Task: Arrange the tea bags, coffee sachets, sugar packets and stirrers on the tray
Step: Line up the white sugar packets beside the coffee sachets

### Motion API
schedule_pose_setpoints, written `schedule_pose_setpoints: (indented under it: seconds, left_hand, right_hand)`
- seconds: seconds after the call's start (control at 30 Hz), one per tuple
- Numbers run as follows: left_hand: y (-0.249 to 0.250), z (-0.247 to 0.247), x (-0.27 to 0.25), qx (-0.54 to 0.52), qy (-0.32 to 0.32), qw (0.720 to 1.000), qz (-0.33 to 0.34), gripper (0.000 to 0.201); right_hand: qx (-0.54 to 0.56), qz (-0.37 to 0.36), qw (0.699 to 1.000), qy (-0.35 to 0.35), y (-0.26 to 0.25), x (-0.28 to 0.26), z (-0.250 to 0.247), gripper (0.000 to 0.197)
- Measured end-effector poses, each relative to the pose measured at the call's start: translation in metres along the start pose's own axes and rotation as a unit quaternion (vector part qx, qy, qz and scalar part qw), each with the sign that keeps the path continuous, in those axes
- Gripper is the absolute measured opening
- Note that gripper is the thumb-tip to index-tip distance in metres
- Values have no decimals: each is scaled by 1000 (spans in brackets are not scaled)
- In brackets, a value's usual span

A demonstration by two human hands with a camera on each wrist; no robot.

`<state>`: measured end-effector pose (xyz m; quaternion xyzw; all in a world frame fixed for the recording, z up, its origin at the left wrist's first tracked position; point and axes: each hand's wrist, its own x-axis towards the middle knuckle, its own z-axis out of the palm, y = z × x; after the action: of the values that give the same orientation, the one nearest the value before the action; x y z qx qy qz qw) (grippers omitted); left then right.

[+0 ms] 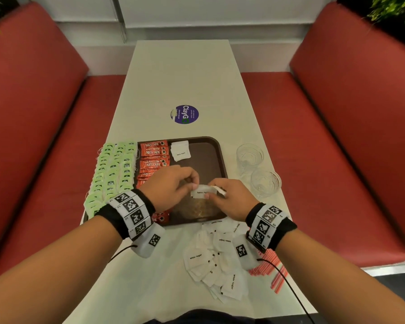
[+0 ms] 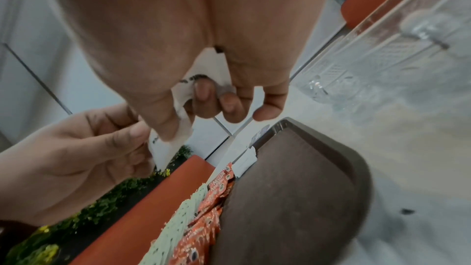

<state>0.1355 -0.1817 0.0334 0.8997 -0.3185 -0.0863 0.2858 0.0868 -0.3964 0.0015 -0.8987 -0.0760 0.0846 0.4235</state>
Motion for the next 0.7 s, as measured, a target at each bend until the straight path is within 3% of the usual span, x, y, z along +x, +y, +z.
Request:
schedule_pose_setpoints:
  seconds: [0.1,0.17,0.27,0.37,0.47,0.5,0.57,0.7]
  left_hand:
    - [-10,1,-3,-78,32,996,-44,14]
    - [-11,4,-4,-84,22,995,-55,25]
    - [-13,6,0,-76,20,995,-67,24]
    - [-28,2,17,-63,52,988,-129,27]
    - [-57,-2,42,-8,90,972,-219,31]
    - [-67,-2,51,8,88,966,-245,32]
    - [-86,-1,69,35,64,958,-277,35]
    - [-108,7,103,79,8,950,-303,40]
  right_hand:
    - [2,-13,1000,20,-3,12,-2,5]
    - [5,-19,1000,12,-5,19,-1,8]
    - [14,-14,1000,9,-7,28,2,16]
    - [56,13,998,16,-8,36,0,23]
    - [92,34,995,14,-8,41,-4,12]
    - [98,35,995,12,-8,43,-6,6]
    - [95,35,995,11,-7,46,-8,13]
    - [95,56,994,-2,-7,54,-11,10]
